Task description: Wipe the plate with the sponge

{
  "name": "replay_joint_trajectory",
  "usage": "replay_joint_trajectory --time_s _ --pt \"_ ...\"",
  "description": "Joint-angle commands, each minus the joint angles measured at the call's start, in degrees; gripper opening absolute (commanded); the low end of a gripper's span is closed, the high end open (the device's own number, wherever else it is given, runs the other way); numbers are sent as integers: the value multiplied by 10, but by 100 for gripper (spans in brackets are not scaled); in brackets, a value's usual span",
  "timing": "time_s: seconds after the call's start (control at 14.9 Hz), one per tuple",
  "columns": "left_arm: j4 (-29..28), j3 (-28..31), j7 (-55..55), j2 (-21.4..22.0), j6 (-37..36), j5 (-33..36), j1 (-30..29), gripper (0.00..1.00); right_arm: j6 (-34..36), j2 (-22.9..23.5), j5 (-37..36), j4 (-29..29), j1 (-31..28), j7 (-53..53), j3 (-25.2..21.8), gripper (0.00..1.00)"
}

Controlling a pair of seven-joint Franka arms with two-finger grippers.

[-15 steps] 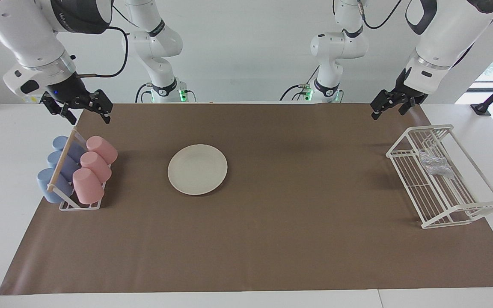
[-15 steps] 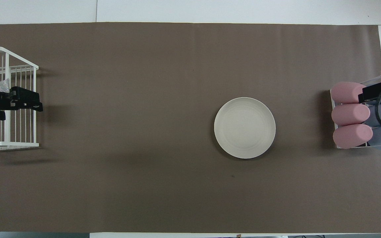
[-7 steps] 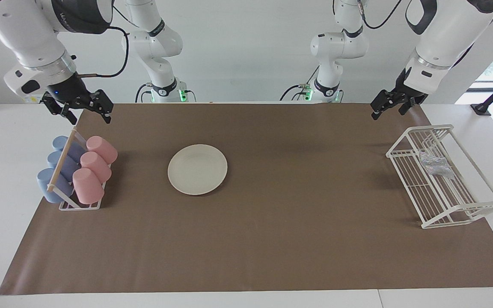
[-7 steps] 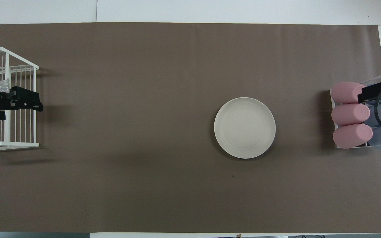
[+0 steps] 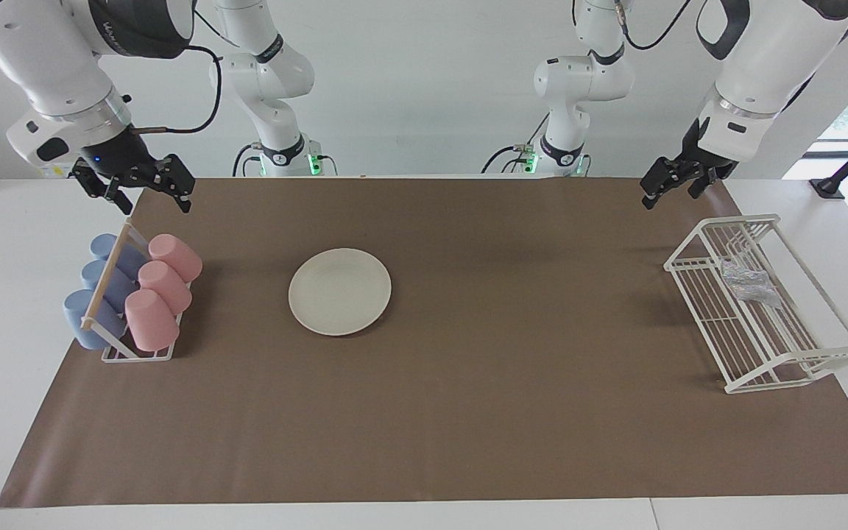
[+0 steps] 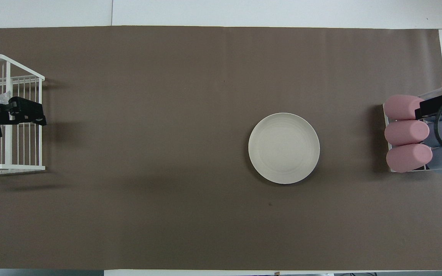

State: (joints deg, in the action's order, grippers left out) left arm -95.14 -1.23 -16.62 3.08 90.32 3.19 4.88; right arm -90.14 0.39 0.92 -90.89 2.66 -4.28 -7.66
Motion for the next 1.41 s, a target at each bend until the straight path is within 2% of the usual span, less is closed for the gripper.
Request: replay_joint_trajectory --time_s 0.0,0.4,0.8,0.94,1.21,1.34 --pt "-21 -3 -15 -11 24 86 11 100 9 -5 -2 1 1 37 5 100" --pt "-37 -2 -15 -57 96 174 1 100 10 -5 0 0 15 92 6 100" --pt "-38 -2 -18 -131 166 326 5 100 7 -6 -1 0 16 188 34 100" --pt "-48 0 -21 -147 187 351 3 100 7 -7 0 -1 16 223 41 100" --pt "-71 0 -26 -164 188 449 3 100 8 -7 0 -2 16 287 48 100" --pt "-87 -1 -28 -162 189 462 3 100 8 -7 0 -2 16 306 48 100"
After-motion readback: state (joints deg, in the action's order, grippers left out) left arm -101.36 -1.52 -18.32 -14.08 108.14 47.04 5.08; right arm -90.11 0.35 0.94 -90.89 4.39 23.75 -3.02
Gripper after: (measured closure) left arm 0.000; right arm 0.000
